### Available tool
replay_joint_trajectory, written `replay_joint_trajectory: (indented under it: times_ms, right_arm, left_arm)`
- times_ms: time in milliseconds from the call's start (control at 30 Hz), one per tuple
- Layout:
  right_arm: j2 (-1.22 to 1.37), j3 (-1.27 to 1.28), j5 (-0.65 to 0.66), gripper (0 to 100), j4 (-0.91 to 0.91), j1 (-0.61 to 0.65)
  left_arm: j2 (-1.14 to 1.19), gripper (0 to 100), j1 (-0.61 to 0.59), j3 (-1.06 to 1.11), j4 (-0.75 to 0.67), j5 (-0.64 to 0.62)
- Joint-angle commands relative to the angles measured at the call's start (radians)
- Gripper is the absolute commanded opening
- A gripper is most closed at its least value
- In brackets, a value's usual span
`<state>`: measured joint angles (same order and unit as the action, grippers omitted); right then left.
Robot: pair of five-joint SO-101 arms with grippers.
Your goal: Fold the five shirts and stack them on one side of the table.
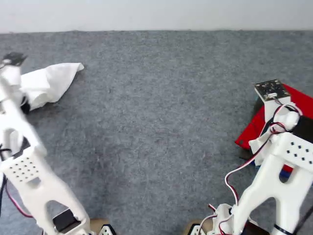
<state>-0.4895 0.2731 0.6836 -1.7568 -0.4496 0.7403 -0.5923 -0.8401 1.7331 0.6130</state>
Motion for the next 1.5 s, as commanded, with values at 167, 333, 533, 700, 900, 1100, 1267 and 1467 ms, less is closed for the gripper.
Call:
replay_joint_trajectory:
  times_ms: [167,333,533,700,900,1100,1267,1467]
  right_arm:
    - [-0.031,-0.003,-0.011,1.4,-0.039,0.007]
    - [-0.031,-0.003,-0.011,1.4,-0.038,0.005]
    - [-0.031,-0.003,-0.011,1.4,-0.038,0.004]
    - [-0.031,-0.003,-0.011,1.4,-0.038,0.004]
    - [-0.03,-0.003,-0.011,1.4,-0.038,0.008]
    - [-0.028,-0.003,-0.006,1.4,-0.039,0.056]
    - [-0.021,-0.003,-0.011,1.4,-0.041,0.252]
    - [0.024,-0.003,-0.137,2.0,-0.041,0.581]
  left_arm:
    - [-0.345,1,0.373,0.266,0.02,-0.153]
    - [-0.385,1,0.657,0.288,0.0,-0.247]
    - [-0.379,1,0.956,0.288,-0.164,-0.302]
    - [-0.379,1,1.106,0.291,-0.334,-0.302]
    - [-0.39,13,1.137,0.286,-0.316,-0.397]
    - [-0.402,18,1.077,0.214,-0.095,-0.414]
    - [-0.404,18,0.957,0.084,0.021,-0.42]
    - [-0.535,18,0.75,0.094,0.021,-0.413]
